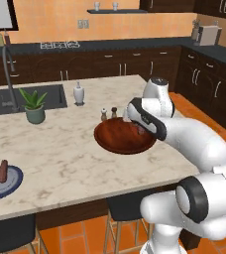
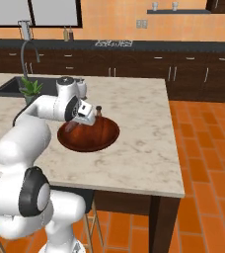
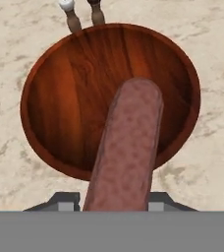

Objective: Place one bun and one sausage from the bowl on each plate.

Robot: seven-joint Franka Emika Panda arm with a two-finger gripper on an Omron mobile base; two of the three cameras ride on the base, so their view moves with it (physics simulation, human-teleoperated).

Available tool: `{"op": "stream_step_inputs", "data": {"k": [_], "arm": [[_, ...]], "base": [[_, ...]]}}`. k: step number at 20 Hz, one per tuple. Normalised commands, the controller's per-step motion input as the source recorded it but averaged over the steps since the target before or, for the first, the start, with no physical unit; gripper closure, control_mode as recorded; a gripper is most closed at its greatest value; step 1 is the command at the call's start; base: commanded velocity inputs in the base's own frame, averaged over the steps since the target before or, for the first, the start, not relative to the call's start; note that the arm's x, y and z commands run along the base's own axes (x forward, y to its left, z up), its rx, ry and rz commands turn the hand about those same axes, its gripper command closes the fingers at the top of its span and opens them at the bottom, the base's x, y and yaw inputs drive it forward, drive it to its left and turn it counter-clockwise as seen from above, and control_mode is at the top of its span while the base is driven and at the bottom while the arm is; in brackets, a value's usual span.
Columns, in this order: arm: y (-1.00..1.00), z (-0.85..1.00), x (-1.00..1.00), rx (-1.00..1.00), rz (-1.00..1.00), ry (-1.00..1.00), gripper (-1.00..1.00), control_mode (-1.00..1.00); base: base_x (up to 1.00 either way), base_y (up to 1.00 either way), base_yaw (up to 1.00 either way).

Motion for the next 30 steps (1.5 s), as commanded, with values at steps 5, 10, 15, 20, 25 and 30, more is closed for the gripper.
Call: {"op": "stream_step_inputs", "data": {"k": [5,10,15,20,25,30], "arm": [[0.0,0.3,-1.0,-0.1,0.29,0.03,1.0,-1.0],[0.01,0.11,-1.0,-0.03,0.25,0.0,1.0,-1.0],[0.01,0.08,-1.0,-0.04,0.19,0.01,1.0,-1.0],[0.05,0.15,-0.96,-0.07,0.16,0.19,1.0,-1.0],[0.08,0.25,-0.39,-0.14,0.07,0.36,1.0,-1.0],[-0.07,-0.19,-0.44,0.07,0.0,-0.02,1.0,-1.0]], "base": [[0.0,0.0,0.0],[0.0,0.0,0.0],[0.0,0.0,0.0],[0.0,0.0,0.0],[0.0,0.0,0.0],[0.0,0.0,0.0]]}}
